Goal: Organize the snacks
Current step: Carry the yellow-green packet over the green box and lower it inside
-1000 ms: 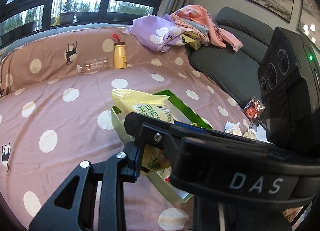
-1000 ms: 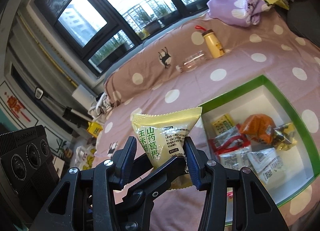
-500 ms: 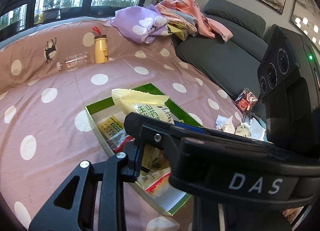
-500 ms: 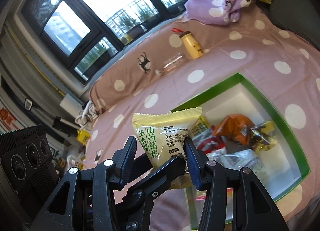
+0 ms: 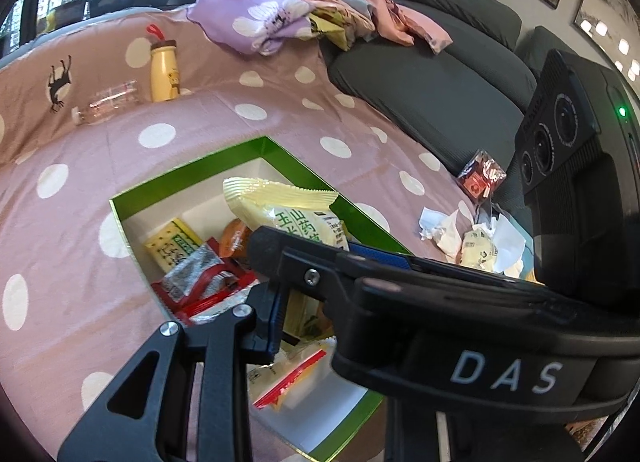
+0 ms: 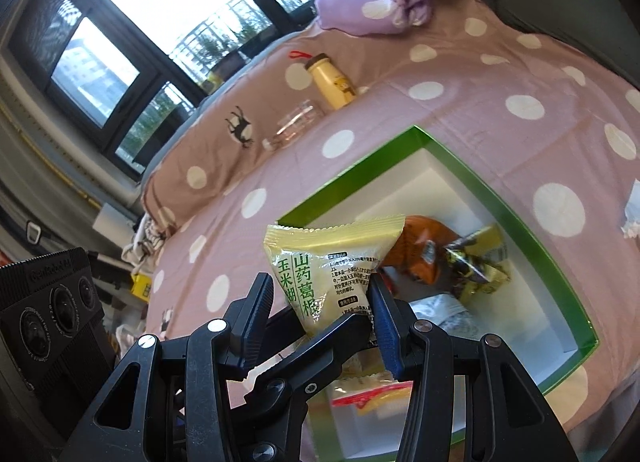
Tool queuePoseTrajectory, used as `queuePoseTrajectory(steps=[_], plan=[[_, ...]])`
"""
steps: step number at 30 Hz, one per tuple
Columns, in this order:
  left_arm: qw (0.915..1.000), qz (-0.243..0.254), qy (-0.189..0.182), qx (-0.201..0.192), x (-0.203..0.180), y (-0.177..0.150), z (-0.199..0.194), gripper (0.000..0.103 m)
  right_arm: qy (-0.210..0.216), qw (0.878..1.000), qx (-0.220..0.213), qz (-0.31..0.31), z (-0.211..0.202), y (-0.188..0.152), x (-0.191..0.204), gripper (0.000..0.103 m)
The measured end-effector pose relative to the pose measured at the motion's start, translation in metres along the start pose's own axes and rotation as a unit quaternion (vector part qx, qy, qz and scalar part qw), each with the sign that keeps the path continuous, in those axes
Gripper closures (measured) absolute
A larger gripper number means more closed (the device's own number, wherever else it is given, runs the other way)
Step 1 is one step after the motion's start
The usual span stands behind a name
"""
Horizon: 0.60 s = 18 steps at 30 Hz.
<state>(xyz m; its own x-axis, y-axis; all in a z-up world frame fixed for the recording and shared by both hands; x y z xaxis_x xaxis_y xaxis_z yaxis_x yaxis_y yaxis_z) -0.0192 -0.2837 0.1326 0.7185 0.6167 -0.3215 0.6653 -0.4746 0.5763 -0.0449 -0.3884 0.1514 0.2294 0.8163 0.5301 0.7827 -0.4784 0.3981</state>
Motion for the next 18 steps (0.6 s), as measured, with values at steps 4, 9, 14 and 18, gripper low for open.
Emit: queuePoseTrajectory(steps=[4,9,14,18], plan=[[0.9999,0.0,-0.005,0.015,0.0,0.0,0.014,0.078,-0.003,1.0,0.005,0.016,0.006,0.0,-0.013,0.052],[0.9995,-0.003,-0.01,0.031,0.002,-0.002,0.029,0.078,-0.006,0.999,0.016,0.031,0.014,-0.002,-0.027,0.052],[0.9989,-0.009,-0.013,0.044,0.005,-0.006,0.04,0.077,-0.008,0.999,0.026,0.041,0.022,-0.004,-0.038,0.052],[0.9989,-0.014,-0.016,0.042,0.006,-0.006,0.04,0.076,-0.012,0.999,0.023,0.043,0.021,-0.004,-0.037,0.052]])
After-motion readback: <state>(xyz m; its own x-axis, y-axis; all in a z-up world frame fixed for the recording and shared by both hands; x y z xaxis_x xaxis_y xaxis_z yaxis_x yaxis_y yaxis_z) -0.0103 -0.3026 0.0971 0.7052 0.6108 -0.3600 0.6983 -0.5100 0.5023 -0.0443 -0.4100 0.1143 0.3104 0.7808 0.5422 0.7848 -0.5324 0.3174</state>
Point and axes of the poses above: each gripper's, at about its wrist camera, not at the fingertips, and z roughly the way its jaws point, x to its left, y to its top, the point moved 1 cm from there along z, roughly the way its jaws point, and after that the axes turned 9 degrees about x, right-handed, at the moved point
